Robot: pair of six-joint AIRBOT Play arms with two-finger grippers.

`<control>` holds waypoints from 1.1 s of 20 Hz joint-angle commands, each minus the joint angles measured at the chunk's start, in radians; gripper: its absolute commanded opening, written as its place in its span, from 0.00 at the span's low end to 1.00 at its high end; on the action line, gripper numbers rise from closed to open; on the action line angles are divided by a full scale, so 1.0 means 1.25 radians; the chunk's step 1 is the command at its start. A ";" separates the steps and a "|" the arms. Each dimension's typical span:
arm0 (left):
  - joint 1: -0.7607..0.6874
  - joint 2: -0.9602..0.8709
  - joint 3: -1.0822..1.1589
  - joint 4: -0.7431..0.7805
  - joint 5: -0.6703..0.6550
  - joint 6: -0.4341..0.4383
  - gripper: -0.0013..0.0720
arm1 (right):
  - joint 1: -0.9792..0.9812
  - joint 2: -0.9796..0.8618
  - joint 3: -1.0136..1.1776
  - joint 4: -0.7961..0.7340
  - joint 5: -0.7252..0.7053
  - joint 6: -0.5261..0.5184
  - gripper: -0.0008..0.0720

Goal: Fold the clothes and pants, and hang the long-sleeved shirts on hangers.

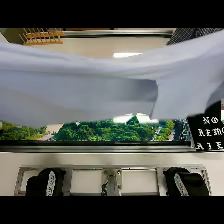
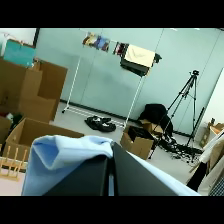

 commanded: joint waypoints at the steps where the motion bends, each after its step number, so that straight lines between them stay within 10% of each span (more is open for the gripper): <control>1: 0.001 -0.040 0.005 -0.002 -0.073 -0.002 0.02 | 0.001 -0.017 0.004 -0.063 0.059 0.078 0.03; 9: -0.050 -0.542 0.004 0.001 -0.269 0.038 0.02 | 0.008 -0.419 0.004 -0.065 0.293 0.125 0.03; 16: -0.136 -0.988 0.071 -0.007 -0.143 0.052 0.02 | 0.010 -0.805 0.005 -0.062 0.164 0.096 0.03; 22: -0.150 -1.104 0.221 -0.005 -0.143 0.049 0.02 | 0.008 -0.845 0.005 -0.072 0.044 0.099 0.03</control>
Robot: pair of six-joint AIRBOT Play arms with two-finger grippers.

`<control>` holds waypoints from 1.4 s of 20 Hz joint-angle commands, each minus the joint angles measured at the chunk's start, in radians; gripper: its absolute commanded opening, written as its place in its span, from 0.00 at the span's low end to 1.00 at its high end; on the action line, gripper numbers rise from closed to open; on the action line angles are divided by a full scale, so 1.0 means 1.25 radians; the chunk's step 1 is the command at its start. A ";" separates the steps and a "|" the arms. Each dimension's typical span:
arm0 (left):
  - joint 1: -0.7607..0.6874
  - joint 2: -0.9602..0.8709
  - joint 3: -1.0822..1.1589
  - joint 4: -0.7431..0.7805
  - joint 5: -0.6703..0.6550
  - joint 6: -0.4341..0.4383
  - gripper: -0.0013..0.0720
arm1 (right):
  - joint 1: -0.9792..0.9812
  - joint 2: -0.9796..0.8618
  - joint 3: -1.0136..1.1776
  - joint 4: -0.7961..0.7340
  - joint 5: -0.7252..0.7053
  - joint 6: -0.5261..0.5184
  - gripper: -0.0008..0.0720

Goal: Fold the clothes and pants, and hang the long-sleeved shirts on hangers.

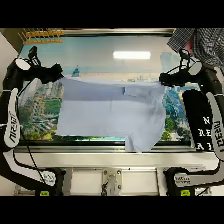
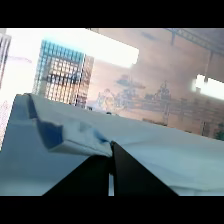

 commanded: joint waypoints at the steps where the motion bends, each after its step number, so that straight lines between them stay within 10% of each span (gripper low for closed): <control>1: 0.001 -0.043 0.049 0.002 -0.005 -0.002 0.02 | -0.003 -0.009 0.000 -0.018 -0.038 0.001 0.03; 14: -0.007 0.144 -0.458 0.020 0.134 -0.002 0.02 | 0.006 0.091 -0.323 -0.029 -0.056 0.004 0.05; 15: -0.007 0.145 -0.466 0.020 0.135 -0.002 0.09 | 0.006 0.092 -0.323 -0.019 -0.061 0.006 0.06; 17: -0.007 0.149 -0.459 0.021 0.121 -0.006 0.70 | 0.002 0.104 -0.320 0.003 -0.058 0.006 0.60; 18: -0.001 0.162 -0.444 0.022 0.106 -0.007 0.71 | -0.003 0.121 -0.311 -0.005 -0.046 0.006 0.74; 28: 0.230 0.542 -0.814 0.027 0.005 -0.009 0.71 | -0.064 0.475 -0.346 -0.041 0.053 0.004 0.72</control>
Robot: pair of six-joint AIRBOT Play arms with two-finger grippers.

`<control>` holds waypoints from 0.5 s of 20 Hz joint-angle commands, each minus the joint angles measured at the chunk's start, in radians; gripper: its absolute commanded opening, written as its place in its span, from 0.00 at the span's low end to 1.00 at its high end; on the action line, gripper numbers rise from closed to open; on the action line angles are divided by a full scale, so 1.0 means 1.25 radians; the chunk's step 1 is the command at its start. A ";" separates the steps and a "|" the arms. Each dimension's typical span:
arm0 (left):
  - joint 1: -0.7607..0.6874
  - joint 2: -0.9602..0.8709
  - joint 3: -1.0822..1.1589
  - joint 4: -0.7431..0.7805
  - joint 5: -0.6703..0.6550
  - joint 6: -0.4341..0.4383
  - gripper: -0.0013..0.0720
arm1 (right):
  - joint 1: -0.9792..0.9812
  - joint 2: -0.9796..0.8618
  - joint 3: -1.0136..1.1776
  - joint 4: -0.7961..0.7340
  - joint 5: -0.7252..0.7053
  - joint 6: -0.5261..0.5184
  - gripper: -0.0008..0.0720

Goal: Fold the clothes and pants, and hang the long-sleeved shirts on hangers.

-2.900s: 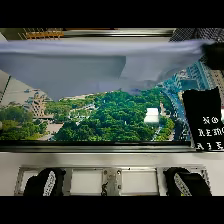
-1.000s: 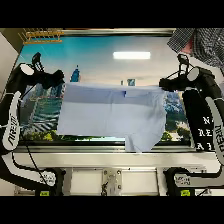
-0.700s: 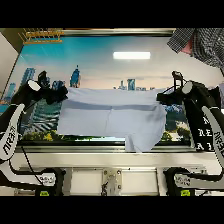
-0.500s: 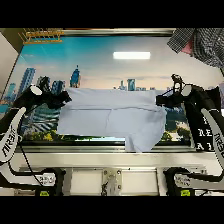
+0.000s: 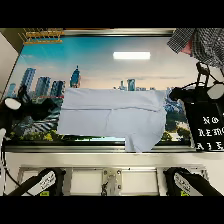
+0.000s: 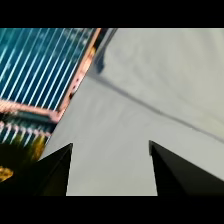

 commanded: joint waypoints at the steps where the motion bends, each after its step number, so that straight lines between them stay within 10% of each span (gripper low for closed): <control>1: 0.086 0.124 -0.192 -0.002 -0.027 -0.013 0.71 | -0.005 0.091 -0.022 -0.005 0.015 -0.002 0.72; 10: 0.123 0.255 -0.386 -0.059 0.078 -0.062 0.71 | -0.005 0.093 -0.023 0.016 0.015 -0.002 0.72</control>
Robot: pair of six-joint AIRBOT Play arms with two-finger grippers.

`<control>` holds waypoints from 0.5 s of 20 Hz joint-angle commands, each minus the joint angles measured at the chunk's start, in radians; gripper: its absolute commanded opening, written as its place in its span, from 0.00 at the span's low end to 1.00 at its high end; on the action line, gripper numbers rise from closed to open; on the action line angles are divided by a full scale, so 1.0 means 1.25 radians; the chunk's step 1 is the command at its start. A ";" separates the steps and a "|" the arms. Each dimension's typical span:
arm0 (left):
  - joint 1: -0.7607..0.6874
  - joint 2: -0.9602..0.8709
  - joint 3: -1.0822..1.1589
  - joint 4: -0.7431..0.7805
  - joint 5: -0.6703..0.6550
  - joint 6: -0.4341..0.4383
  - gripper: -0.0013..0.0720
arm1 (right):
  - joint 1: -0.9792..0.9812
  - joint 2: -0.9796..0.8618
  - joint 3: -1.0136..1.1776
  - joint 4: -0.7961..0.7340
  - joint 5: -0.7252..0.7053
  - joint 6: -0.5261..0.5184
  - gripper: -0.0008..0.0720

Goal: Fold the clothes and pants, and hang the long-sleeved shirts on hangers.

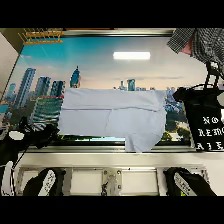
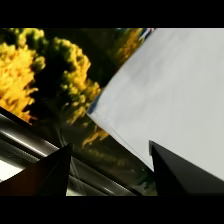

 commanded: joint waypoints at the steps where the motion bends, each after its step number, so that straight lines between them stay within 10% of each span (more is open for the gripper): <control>1: 0.006 0.003 -0.039 -0.060 0.059 -0.015 0.71 | 0.000 0.003 -0.001 0.005 0.000 0.001 0.72; 9: -0.164 -0.159 0.038 -0.097 0.144 -0.029 0.69 | -0.001 0.004 -0.004 0.005 0.003 0.002 0.72; 10: -0.189 -0.176 0.053 -0.096 0.156 -0.048 0.55 | -0.001 0.004 -0.006 0.005 0.012 0.002 0.72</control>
